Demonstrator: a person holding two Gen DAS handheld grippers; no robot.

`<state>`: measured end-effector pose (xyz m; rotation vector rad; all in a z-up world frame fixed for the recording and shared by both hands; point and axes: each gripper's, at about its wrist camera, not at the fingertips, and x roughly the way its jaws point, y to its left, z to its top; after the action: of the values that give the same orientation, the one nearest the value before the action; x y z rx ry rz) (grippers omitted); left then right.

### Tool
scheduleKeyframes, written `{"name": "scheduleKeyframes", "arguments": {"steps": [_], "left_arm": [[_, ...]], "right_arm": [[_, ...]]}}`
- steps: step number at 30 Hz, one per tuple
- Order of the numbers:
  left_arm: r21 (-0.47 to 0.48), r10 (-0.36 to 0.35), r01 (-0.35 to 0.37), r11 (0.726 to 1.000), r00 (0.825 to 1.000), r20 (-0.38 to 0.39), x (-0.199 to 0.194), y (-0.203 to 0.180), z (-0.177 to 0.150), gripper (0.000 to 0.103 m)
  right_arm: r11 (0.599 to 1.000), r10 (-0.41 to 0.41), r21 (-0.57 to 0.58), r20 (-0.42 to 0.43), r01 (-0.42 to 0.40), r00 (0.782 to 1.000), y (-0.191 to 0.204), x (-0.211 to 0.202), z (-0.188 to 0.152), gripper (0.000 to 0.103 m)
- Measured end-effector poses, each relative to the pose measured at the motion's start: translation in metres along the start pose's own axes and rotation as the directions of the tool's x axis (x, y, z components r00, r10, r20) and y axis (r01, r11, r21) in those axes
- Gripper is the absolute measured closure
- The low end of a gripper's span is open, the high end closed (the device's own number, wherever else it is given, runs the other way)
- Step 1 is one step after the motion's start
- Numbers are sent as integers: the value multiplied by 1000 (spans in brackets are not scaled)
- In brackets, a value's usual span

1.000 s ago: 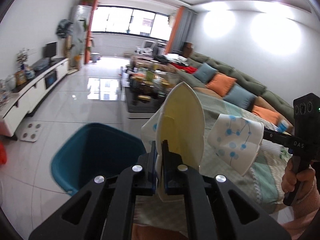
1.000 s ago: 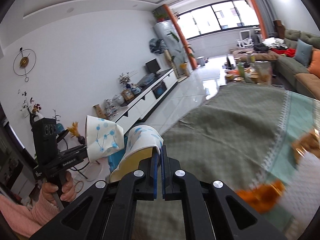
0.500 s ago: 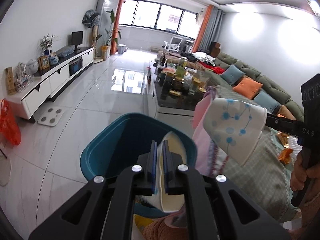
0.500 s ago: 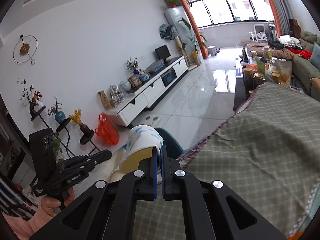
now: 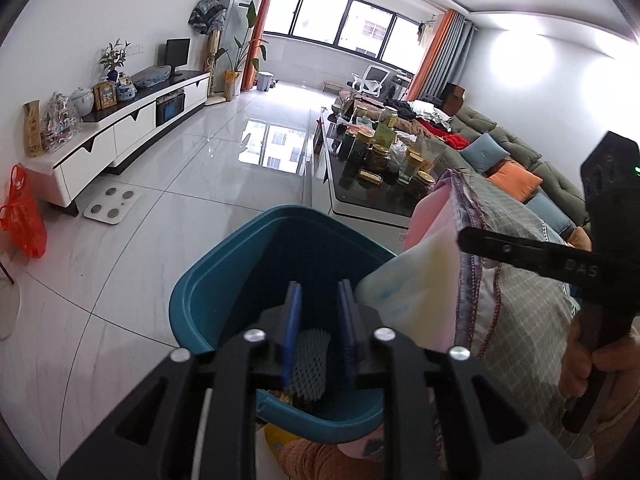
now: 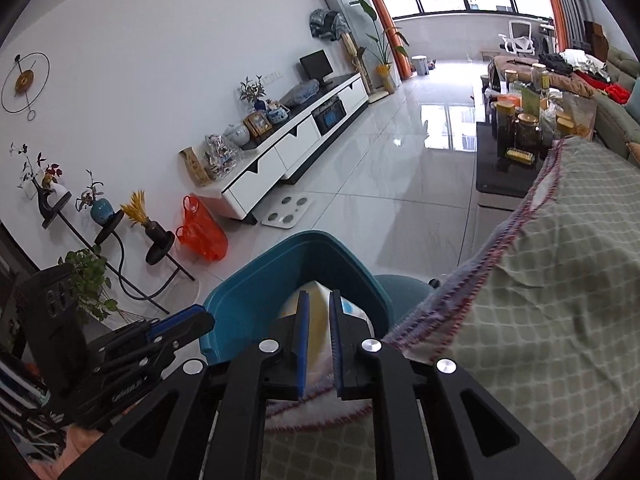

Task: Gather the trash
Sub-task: 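Lower both cups into the teal bin and open both tools, then move both open tools back over the bed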

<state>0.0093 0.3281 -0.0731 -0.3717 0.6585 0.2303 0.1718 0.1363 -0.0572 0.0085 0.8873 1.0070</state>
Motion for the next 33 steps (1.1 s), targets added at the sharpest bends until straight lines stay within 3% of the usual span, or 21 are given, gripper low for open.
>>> {"name": "scheduleKeyframes", "arguments": {"steps": [3, 5, 8, 10, 17, 23, 33], "left_arm": [[2, -1, 1, 1000, 1000, 10, -4, -2, -1, 72], [5, -3, 3, 1000, 1000, 20, -8, -7, -1, 57], [24, -15, 14, 1000, 999, 43, -14, -14, 0, 50], [42, -29, 26, 999, 998, 56, -18, -22, 0, 36], [145, -127, 109, 983, 984, 124, -39, -64, -2, 12], [239, -237, 199, 951, 961, 144, -47, -112, -13, 6], [397, -393, 350, 849, 919, 29, -29, -202, -42, 5]], "right_arm": [[1000, 4, -2, -2, -4, 1000, 1, 2, -1, 85], [1000, 13, -3, 7, -13, 1000, 1, -3, -3, 85], [1000, 26, -1, 20, -26, 999, 1, -11, -4, 81], [999, 34, -8, 39, -34, 999, 1, -23, -7, 78], [999, 24, -36, 117, -20, 993, -3, -70, -20, 62], [999, -32, -21, 210, 37, 977, -20, -125, -43, 54], [981, -191, 102, 307, 167, 932, -68, -212, -99, 47]]}}
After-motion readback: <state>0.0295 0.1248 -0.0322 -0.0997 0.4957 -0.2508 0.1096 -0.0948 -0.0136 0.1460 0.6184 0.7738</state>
